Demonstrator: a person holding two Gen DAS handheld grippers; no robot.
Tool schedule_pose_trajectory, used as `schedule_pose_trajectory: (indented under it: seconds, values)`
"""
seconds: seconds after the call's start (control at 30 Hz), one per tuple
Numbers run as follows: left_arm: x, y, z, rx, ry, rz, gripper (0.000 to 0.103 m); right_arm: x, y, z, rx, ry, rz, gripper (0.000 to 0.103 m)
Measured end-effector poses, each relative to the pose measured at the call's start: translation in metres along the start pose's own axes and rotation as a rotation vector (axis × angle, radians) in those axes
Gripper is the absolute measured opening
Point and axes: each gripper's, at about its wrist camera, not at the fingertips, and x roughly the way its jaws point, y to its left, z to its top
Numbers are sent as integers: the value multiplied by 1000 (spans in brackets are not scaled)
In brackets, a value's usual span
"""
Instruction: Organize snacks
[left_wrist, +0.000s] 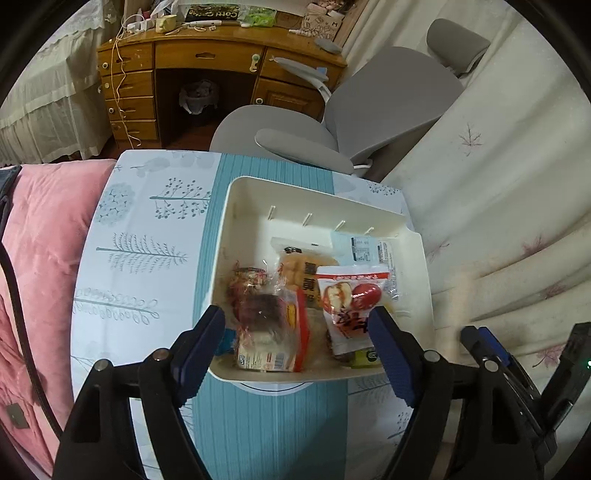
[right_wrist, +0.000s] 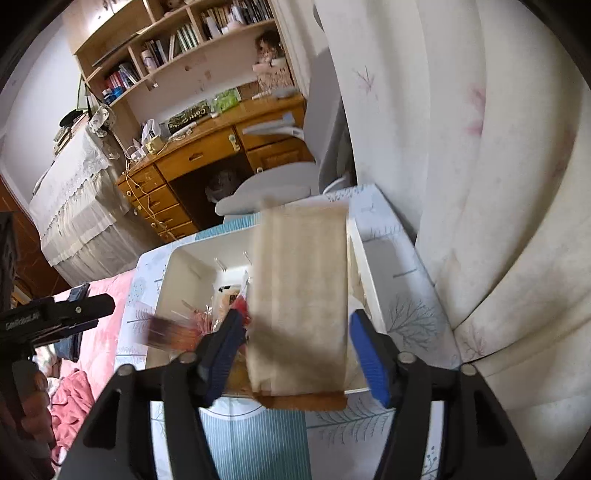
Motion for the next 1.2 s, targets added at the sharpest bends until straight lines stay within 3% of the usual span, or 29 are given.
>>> schedule_pose_trajectory:
  seconds: [0.13,0.43,0.77,0.97,1.2]
  values:
    - [7,-5,-14,-14,24,32,80,6,-9,-4,-17,31,30,77]
    - [37,1,-75,-59,177,115,80,29,-23,-37,14,172,76,83]
    - [59,-4,-147,37,361,129,80,46,-27,-126,58,397,43,87]
    - [57,9,-181,63,373,121,80,43,-27,-175,130,474,6,88]
    - [40,7,-209,115,329,93,80,1,-18,-211,186,436,-47,88]
